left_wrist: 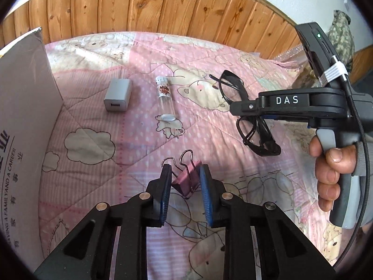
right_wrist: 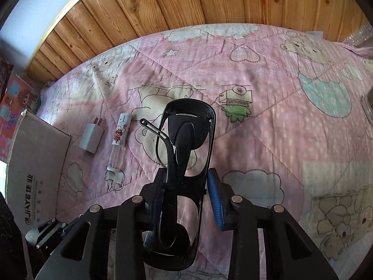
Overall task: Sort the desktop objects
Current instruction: 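Grasp the black glasses with the right tool while the left tool grasps the pink binder clip, then carry the glasses and binder clip together over the cardboard box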
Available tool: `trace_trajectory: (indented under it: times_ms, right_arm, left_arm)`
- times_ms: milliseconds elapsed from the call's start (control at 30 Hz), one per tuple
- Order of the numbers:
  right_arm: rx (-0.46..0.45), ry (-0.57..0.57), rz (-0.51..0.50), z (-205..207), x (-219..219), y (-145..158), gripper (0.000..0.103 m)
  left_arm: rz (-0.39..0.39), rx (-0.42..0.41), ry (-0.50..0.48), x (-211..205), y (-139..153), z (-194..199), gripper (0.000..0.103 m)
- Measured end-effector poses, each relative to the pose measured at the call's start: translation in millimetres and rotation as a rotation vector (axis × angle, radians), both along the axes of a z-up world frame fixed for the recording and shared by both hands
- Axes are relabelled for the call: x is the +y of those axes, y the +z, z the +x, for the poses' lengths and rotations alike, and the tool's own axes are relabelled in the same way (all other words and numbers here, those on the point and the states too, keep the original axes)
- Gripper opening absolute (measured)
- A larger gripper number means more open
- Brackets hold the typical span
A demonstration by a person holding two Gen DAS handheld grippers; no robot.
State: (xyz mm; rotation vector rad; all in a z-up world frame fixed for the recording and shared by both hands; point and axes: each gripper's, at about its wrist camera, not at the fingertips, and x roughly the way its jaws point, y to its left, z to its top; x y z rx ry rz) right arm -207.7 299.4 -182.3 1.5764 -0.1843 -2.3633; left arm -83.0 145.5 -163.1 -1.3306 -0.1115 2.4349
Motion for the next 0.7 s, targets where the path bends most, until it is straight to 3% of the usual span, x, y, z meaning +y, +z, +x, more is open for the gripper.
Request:
trace_trajectory:
  times_ms: [200,700]
  right_arm:
    - [-0.016,-0.003,-0.007,28.7,7.3,14.3,0.037]
    - [0.102,0.100,-0.027,108.0,-33.1,78.6,0.037]
  left_arm:
    - [0.013,0.006,0.007,-9.0,24.4,24.1,0.025]
    - [-0.025,0.079,0.062,-33.1,82.6,76.4,0.025]
